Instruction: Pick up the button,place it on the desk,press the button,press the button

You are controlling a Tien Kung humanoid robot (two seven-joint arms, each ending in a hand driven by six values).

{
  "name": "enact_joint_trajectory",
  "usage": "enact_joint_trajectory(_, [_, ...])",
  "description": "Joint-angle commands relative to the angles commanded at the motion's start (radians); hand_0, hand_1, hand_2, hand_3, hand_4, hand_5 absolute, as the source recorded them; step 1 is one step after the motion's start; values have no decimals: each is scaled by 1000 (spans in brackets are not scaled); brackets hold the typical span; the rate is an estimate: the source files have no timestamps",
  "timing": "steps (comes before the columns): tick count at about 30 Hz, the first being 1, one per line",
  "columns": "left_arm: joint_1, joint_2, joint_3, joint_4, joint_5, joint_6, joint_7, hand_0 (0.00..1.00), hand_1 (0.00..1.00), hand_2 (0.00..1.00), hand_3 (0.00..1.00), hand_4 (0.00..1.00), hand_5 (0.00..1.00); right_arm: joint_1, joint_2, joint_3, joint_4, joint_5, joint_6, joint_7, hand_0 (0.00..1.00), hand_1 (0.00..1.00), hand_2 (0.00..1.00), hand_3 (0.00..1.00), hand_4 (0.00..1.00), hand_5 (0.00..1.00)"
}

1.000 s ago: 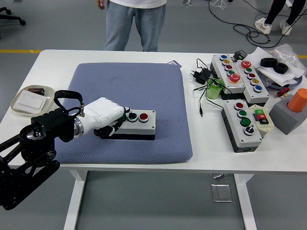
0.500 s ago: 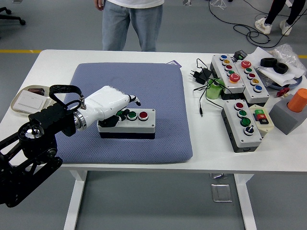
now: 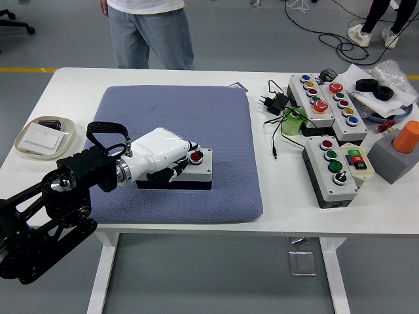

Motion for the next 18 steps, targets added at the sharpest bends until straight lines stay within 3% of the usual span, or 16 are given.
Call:
enact_joint_trajectory(12, [-3, -4, 7, 49, 5, -17, 5, 33, 2, 7, 760, 250, 2, 0, -1, 3, 0, -5, -2, 0, 750, 710, 743, 629, 400, 100])
enact_joint_trajectory(18, [-2, 0, 17, 60, 12, -48, 10, 33, 2, 7, 759, 246, 2, 1, -1, 3, 0, -5, -2, 0, 749, 711, 743, 629, 400, 100])
